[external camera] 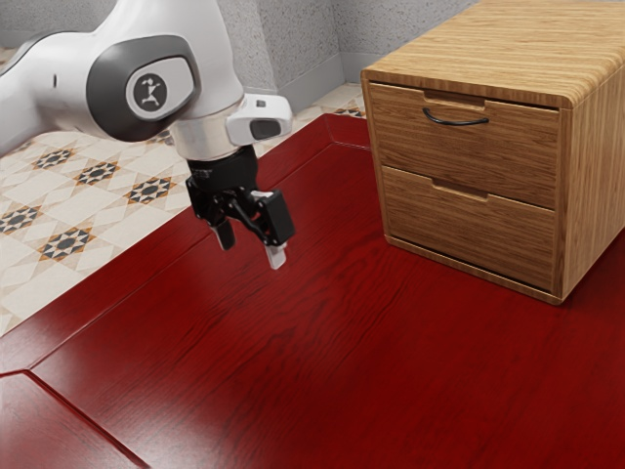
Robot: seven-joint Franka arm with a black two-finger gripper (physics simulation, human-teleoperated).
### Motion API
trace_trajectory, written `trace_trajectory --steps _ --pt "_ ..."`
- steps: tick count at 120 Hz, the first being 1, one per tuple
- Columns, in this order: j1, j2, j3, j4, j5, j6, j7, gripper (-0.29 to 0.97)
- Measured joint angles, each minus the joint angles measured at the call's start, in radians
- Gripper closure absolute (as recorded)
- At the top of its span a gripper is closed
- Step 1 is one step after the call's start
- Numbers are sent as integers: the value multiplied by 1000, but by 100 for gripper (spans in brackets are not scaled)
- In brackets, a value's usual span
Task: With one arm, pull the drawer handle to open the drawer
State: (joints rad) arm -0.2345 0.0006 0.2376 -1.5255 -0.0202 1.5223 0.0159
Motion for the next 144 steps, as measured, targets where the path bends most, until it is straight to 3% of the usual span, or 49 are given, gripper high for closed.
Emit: trace_trajectory --steps 27,39,52,59,79,109,132,144 --pt "-5 -5 8 5 -8 -10 8 0" --pt "2 -57 3 116 -14 -38 -11 0" --pt "183 -76 -77 147 -18 -54 -174 0" --pt "218 -67 -118 149 -21 -36 -292 0" --pt "124 13 -149 148 -24 66 -600 0" --pt "-7 20 -156 144 -52 186 -930 0" --pt "-42 22 -128 136 -104 218 -1104 0" --pt "-11 25 -115 135 -125 234 -1177 0"
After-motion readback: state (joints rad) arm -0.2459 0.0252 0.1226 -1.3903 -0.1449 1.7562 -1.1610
